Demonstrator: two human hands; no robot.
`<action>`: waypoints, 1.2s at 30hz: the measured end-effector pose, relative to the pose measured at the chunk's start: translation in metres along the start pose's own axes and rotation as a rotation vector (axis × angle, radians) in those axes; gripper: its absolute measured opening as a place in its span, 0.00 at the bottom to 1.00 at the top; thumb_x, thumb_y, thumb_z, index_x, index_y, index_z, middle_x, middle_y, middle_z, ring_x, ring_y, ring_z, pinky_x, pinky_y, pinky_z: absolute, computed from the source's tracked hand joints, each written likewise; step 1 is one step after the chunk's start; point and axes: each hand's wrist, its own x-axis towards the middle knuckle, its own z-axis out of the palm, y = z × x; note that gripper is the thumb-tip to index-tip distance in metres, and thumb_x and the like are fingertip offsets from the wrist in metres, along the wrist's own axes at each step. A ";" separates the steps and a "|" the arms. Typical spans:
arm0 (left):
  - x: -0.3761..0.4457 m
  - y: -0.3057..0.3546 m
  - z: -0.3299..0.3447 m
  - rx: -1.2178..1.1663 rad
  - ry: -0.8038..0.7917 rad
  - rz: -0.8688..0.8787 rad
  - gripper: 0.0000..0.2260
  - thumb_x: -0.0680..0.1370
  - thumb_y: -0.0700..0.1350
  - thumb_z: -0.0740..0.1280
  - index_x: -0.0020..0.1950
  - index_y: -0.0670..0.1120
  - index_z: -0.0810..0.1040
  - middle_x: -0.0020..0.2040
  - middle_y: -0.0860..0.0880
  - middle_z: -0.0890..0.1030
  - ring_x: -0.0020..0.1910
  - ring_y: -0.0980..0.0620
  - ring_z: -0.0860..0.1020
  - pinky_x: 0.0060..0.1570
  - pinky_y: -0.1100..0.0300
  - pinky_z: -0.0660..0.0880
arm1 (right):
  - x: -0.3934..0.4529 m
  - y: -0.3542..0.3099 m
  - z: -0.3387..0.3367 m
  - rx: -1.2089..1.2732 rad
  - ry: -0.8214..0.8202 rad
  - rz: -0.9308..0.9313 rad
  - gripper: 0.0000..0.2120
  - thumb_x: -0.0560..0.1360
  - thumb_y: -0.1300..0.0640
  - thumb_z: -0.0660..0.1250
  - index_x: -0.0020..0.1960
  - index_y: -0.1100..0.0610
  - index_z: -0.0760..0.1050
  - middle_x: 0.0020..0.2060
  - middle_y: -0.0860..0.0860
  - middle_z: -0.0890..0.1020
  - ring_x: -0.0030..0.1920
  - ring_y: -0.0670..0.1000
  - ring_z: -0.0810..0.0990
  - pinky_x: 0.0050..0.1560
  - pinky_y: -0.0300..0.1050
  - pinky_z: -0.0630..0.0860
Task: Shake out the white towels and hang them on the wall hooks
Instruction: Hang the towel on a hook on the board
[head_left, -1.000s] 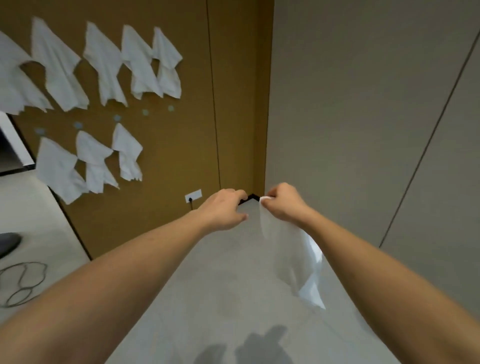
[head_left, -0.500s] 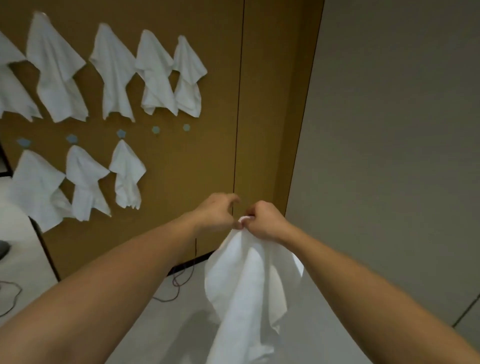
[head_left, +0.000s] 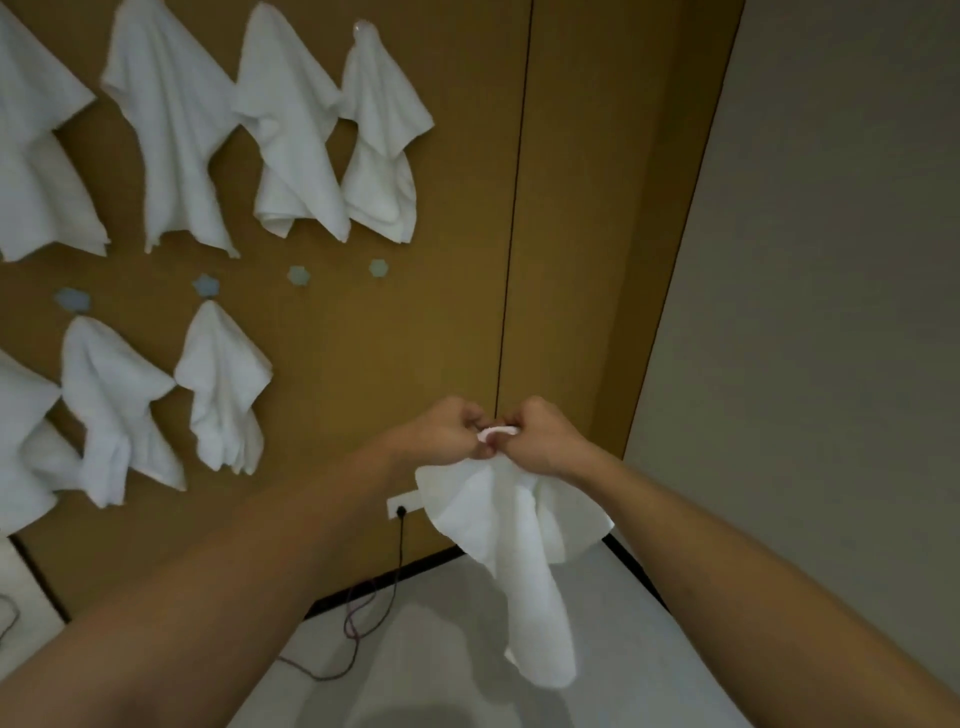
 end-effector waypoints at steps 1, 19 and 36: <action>0.016 -0.012 -0.005 0.013 0.020 -0.021 0.05 0.74 0.44 0.73 0.41 0.47 0.78 0.38 0.52 0.77 0.38 0.56 0.74 0.35 0.66 0.68 | 0.024 0.006 0.003 0.013 -0.022 -0.007 0.15 0.76 0.55 0.68 0.31 0.52 0.73 0.27 0.47 0.71 0.28 0.47 0.68 0.27 0.39 0.62; 0.174 -0.155 -0.154 0.084 0.761 -0.439 0.10 0.78 0.49 0.64 0.38 0.53 0.78 0.39 0.54 0.81 0.42 0.52 0.78 0.42 0.60 0.73 | 0.372 -0.009 0.064 0.236 -0.280 -0.278 0.15 0.76 0.45 0.69 0.40 0.56 0.80 0.36 0.49 0.81 0.38 0.48 0.80 0.37 0.42 0.72; 0.256 -0.337 -0.347 0.210 0.893 -0.342 0.07 0.75 0.52 0.72 0.40 0.50 0.81 0.37 0.58 0.79 0.37 0.63 0.74 0.36 0.73 0.65 | 0.590 -0.135 0.183 0.000 0.121 -0.475 0.17 0.78 0.48 0.68 0.52 0.62 0.83 0.47 0.57 0.85 0.50 0.55 0.83 0.51 0.44 0.76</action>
